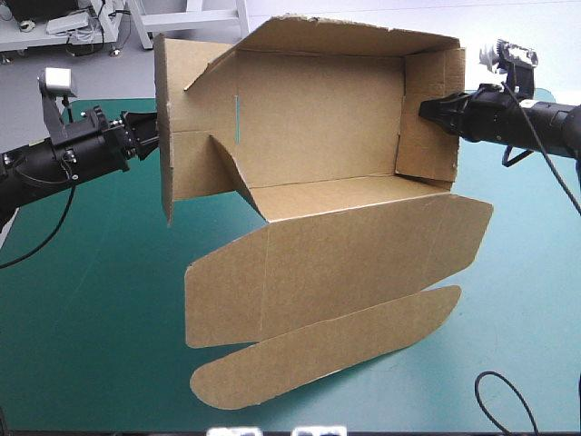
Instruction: Fold the box
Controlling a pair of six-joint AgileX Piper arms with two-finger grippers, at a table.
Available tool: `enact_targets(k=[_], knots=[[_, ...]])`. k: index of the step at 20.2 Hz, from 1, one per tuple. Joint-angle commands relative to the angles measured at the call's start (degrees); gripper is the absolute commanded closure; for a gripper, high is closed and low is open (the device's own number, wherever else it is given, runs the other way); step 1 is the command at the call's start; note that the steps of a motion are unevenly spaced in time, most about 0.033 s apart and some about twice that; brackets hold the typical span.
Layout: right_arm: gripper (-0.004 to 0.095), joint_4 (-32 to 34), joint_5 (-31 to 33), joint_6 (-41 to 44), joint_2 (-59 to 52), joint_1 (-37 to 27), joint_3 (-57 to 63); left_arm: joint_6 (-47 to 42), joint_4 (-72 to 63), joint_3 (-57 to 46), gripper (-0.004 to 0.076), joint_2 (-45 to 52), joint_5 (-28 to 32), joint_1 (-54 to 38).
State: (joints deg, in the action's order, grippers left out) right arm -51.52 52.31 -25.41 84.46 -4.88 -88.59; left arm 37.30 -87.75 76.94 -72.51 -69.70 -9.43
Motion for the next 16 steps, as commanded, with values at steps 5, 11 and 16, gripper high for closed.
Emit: enact_targets(k=[5,11,16], knots=[[0.0924,-3.06,-6.86,1.21,2.63,6.27,-1.81,-0.68,2.09,1.86,0.0733,2.32,-4.21,0.33],[0.0924,-2.17,-10.28,1.27,5.49,10.34,-1.81,-0.32,6.61,1.86,0.0733,2.32,-3.44,0.33],[0.0925,-0.46,-13.42,1.91,6.65,13.66,-1.81,-0.32,12.91,1.86,0.0731,2.32,-1.72,3.44]])
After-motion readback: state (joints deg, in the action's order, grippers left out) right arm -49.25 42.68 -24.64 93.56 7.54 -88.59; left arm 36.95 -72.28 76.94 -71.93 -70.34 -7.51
